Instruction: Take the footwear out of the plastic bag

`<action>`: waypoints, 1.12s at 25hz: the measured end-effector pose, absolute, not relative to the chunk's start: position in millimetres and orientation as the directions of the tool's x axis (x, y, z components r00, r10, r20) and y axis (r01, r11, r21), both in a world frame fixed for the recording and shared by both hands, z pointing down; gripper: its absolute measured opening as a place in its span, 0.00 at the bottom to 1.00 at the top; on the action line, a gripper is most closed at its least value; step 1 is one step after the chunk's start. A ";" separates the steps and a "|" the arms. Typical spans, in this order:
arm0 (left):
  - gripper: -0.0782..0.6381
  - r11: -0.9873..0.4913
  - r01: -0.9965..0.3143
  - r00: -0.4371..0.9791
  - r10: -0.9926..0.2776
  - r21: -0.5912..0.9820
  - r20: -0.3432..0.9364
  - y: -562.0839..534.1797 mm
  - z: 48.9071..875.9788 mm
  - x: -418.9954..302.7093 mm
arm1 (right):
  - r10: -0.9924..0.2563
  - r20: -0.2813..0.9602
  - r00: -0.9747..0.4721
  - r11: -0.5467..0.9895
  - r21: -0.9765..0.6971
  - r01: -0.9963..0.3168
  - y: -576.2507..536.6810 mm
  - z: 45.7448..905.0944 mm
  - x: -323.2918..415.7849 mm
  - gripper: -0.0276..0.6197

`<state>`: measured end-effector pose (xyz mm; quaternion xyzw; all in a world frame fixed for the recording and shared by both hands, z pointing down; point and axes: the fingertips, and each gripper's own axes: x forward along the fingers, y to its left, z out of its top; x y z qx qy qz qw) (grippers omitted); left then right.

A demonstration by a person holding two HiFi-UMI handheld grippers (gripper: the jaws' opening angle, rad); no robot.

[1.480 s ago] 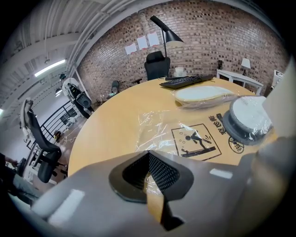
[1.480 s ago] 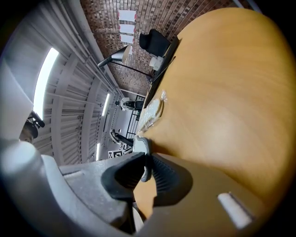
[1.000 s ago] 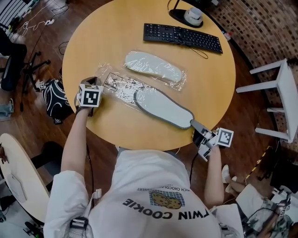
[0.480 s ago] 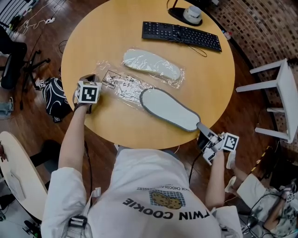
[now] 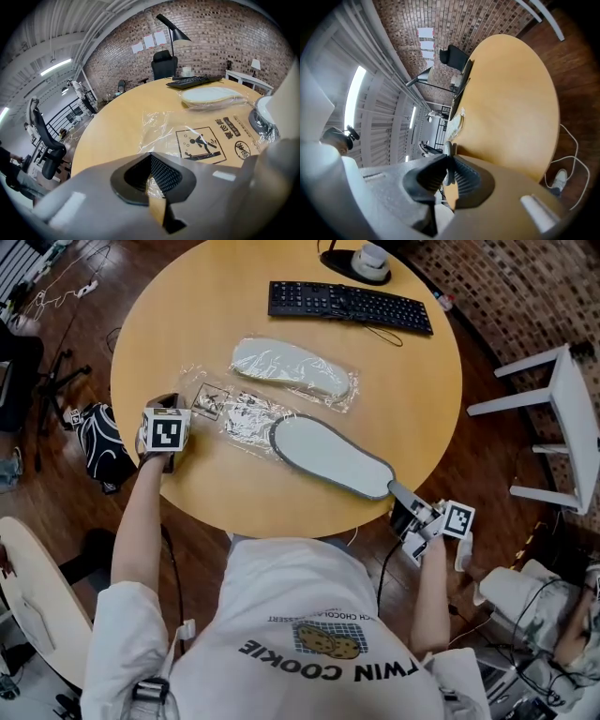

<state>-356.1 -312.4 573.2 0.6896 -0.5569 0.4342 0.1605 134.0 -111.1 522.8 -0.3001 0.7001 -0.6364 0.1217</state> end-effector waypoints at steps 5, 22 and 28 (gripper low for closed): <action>0.11 -0.330 -0.906 0.003 -0.630 -0.265 0.776 -312.2 572.7 -356.2 | -0.612 0.115 -0.783 0.091 -0.973 -0.213 -115.3 482.7 139.3 0.11; 0.11 -0.336 -0.903 0.002 -0.628 -0.269 0.778 -311.1 573.9 -356.8 | -0.650 0.114 -0.751 0.101 -0.967 -0.235 -105.6 470.6 164.6 0.10; 0.11 -0.340 -0.900 -0.002 -0.624 -0.274 0.781 -310.9 573.7 -357.1 | -0.655 0.175 -0.735 0.038 -0.964 -0.264 -91.9 495.3 179.2 0.10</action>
